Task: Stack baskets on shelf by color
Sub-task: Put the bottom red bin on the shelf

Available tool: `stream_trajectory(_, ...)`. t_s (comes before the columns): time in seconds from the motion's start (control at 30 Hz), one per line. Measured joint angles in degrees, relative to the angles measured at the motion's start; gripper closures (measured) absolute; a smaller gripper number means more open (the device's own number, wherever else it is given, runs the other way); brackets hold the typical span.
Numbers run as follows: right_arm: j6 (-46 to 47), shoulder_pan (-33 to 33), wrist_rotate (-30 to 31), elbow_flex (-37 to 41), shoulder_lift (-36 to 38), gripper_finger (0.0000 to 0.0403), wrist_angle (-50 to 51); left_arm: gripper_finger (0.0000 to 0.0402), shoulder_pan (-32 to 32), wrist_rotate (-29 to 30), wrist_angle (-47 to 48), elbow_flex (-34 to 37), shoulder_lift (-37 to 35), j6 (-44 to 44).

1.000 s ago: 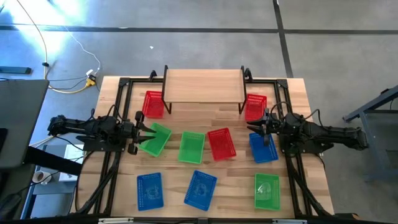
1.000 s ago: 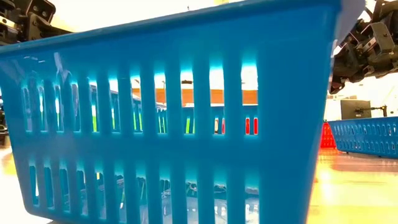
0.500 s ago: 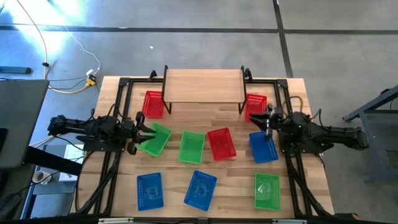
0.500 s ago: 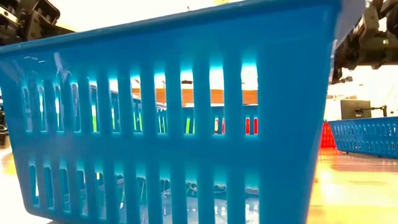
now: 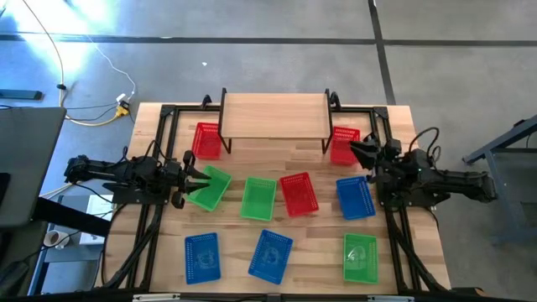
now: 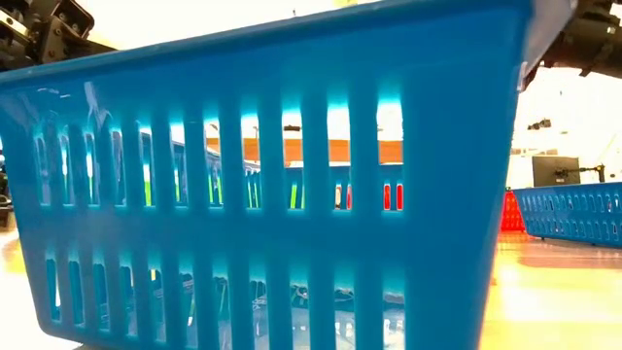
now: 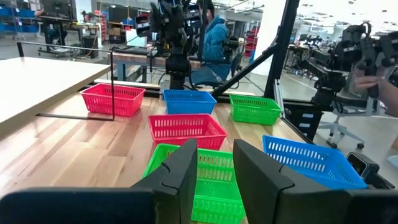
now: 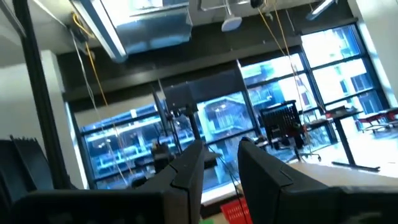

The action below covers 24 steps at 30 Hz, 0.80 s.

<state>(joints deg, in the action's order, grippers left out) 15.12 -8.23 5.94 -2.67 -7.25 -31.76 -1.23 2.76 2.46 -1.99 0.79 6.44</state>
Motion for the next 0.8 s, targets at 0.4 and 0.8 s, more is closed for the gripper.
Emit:
stream_trajectory(0.4, 11.7, 0.0, 2.6, -23.9, -16.0, 0.0316, 33.0, 0.0308, 0.0, 1.1, -0.1, 0.0, 0.0, 0.0)
stream_trajectory(0.8, 29.9, 3.0, -3.0, -42.9, -37.4, 0.0316, 51.1, 0.0308, 0.0, 1.1, -0.2, 0.0, 0.0, -1.2)
